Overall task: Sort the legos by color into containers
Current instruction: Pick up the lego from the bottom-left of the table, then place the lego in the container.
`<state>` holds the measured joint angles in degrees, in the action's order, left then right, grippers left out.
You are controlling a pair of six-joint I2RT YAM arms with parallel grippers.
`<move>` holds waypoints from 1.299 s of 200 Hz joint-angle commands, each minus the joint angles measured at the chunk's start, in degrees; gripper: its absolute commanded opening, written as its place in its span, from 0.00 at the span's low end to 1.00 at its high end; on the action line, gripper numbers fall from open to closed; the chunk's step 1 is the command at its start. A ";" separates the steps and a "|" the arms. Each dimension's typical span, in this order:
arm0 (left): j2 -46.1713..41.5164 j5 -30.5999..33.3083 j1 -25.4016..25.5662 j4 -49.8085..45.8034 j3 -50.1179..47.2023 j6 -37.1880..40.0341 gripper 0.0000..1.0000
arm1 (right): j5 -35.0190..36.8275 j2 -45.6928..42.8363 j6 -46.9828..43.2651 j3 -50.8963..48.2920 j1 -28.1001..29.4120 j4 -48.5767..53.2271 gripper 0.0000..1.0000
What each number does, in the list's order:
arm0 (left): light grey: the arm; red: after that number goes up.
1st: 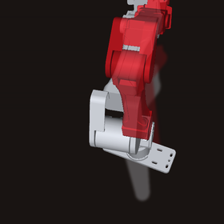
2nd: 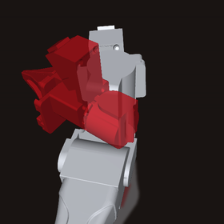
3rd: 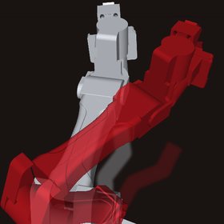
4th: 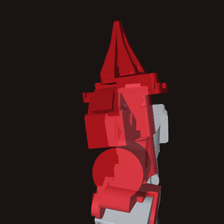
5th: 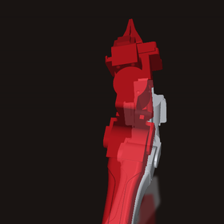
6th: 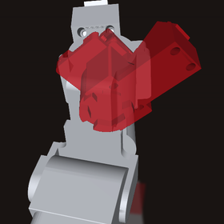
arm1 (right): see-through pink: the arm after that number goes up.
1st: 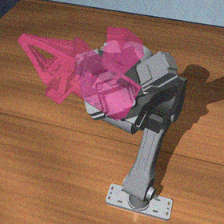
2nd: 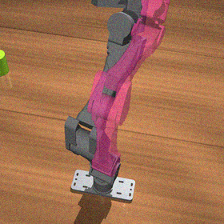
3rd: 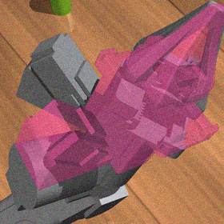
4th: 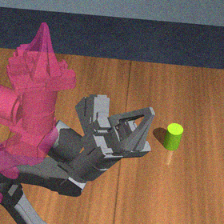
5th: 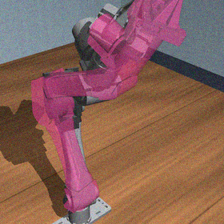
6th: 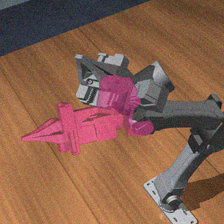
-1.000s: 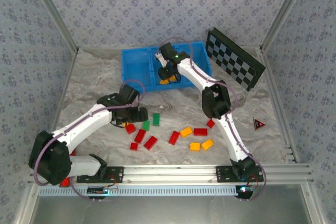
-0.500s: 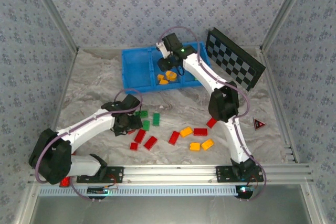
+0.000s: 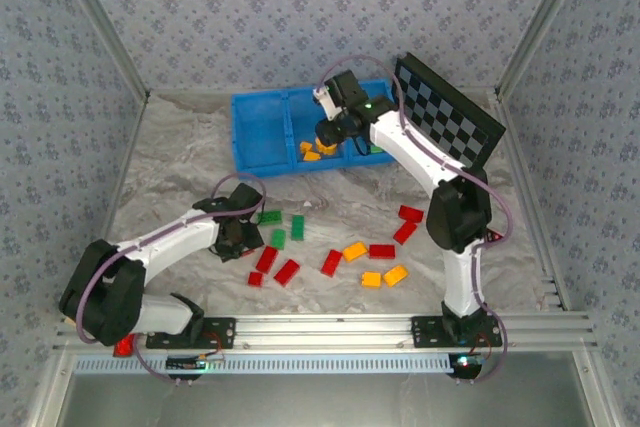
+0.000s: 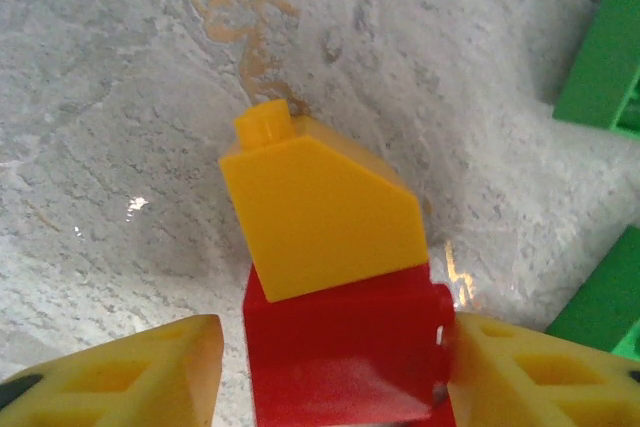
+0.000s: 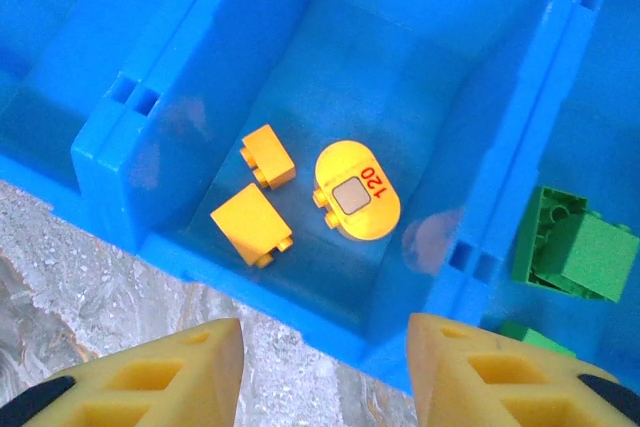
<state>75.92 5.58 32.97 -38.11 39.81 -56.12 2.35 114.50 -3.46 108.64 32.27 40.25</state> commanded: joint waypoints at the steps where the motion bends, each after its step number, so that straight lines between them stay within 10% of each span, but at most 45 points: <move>1: 0.95 -1.16 -0.30 2.30 -0.26 0.13 0.54 | 2.03 -4.31 1.73 -2.85 -0.17 -0.51 0.49; 73: -0.54 -2.20 -0.23 -2.21 2.28 2.27 0.37 | 1.99 -20.75 12.12 -24.44 -6.87 1.37 0.49; 160: 9.64 3.47 -5.78 -8.62 34.74 20.34 0.35 | -3.56 -41.48 23.30 -54.88 -19.52 0.11 0.56; 260: 34.99 5.46 -12.60 -2.21 55.48 30.13 0.35 | -11.36 -37.06 24.96 -61.50 -27.88 -10.44 0.72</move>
<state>107.11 9.91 21.17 -41.01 90.30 -29.30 -6.15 74.17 20.82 46.76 4.71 33.43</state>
